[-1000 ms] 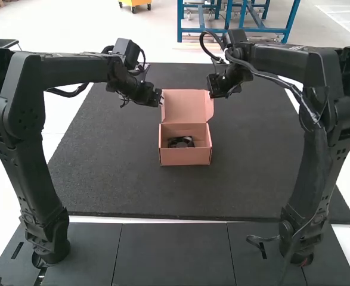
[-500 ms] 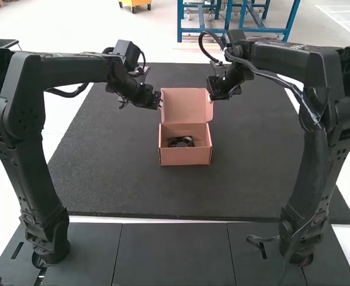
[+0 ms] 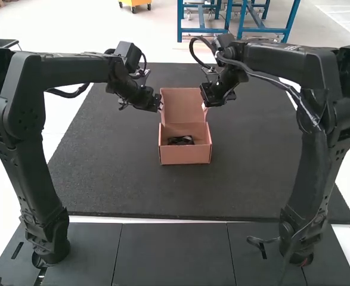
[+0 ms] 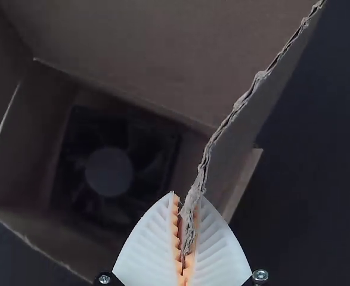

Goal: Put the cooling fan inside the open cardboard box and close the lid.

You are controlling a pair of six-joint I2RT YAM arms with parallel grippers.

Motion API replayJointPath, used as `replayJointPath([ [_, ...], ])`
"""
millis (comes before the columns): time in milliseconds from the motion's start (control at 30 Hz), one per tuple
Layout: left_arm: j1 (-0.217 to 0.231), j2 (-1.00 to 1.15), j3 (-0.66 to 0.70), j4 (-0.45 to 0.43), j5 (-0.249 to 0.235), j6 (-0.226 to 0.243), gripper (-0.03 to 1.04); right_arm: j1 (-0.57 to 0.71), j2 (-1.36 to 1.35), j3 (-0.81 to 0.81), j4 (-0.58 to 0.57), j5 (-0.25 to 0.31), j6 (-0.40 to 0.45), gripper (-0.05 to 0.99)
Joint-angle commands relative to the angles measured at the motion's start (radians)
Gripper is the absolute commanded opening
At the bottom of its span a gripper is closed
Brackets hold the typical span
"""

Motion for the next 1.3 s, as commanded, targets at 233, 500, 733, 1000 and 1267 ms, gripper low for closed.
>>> replayJointPath([
  [233,-0.011,-0.045,0.029,-0.026,0.005,0.018,0.96,0.028,-0.022,-0.007,-0.046,-0.027,-0.013,-0.02],
  [500,-0.011,-0.051,0.028,-0.05,0.007,0.018,0.96,0.028,-0.022,-0.009,-0.092,-0.029,-0.015,-0.02],
  [733,-0.011,-0.066,0.002,-0.061,0.011,0.026,0.96,0.028,-0.038,-0.018,-0.1,-0.027,-0.015,-0.02],
  [1000,-0.011,-0.077,-0.033,-0.059,0.013,0.028,0.96,0.028,-0.044,-0.024,-0.117,-0.027,-0.015,-0.02],
  [1267,-0.011,-0.077,-0.056,-0.053,0.016,0.028,0.96,0.028,-0.05,-0.043,-0.12,-0.031,-0.01,-0.02],
])
